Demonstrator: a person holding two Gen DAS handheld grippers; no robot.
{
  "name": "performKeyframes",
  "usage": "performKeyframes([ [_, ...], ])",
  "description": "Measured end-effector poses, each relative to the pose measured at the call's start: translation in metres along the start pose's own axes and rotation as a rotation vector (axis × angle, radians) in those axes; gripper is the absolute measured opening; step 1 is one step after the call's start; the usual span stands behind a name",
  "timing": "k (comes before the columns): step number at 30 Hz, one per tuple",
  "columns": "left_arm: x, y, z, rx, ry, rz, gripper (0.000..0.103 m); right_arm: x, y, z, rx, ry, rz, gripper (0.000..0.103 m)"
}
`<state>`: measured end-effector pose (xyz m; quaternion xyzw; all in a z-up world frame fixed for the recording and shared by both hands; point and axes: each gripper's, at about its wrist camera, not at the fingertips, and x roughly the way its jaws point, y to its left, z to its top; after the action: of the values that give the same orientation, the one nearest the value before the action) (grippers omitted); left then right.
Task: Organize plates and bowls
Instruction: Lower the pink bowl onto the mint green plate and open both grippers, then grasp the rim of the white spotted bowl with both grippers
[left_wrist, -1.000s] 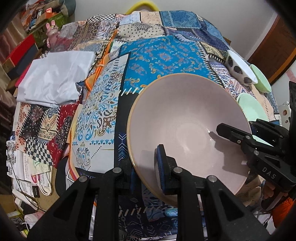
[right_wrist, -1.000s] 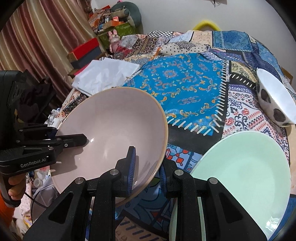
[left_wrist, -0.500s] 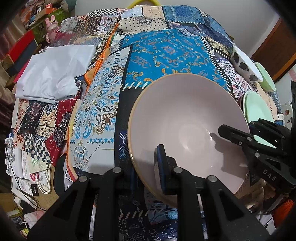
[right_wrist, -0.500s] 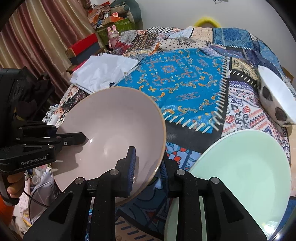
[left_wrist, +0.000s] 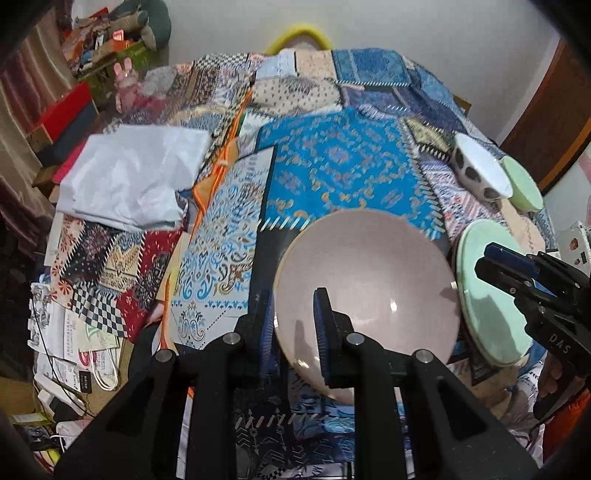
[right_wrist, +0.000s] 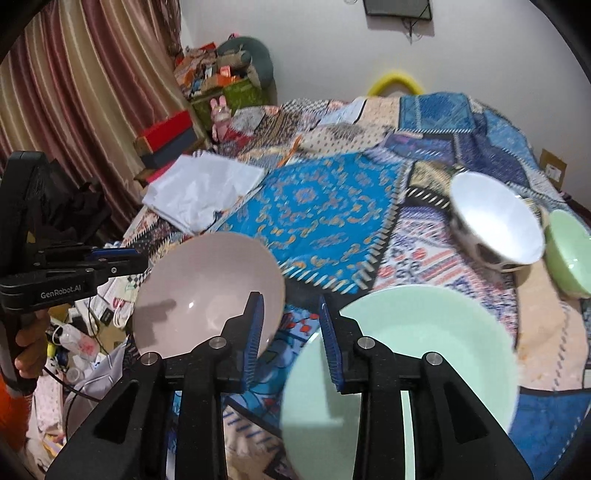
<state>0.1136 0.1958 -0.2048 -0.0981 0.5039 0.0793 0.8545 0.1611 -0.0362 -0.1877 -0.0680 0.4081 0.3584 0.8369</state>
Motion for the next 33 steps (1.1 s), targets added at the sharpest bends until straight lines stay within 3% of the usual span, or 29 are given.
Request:
performKeyframes([
  [6, -0.023, -0.028, 0.007, 0.037, -0.050, -0.008, 0.030, -0.033, -0.021, 0.001, 0.011, -0.070, -0.040, 0.036],
  [10, -0.037, -0.053, 0.014, 0.075, -0.084, -0.031, 0.037, -0.054, -0.040, 0.001, 0.043, -0.111, -0.075, 0.047],
  [12, -0.042, -0.068, 0.019, 0.093, -0.106, -0.038, 0.045, -0.065, -0.051, 0.001, 0.060, -0.135, -0.093, 0.047],
  [22, -0.040, -0.133, 0.057, 0.146, -0.132, -0.089, 0.052, -0.102, -0.105, 0.002, 0.114, -0.201, -0.202, 0.048],
  [33, 0.003, -0.197, 0.110, 0.186, -0.117, -0.091, 0.055, -0.085, -0.155, 0.014, 0.161, -0.189, -0.248, 0.048],
])
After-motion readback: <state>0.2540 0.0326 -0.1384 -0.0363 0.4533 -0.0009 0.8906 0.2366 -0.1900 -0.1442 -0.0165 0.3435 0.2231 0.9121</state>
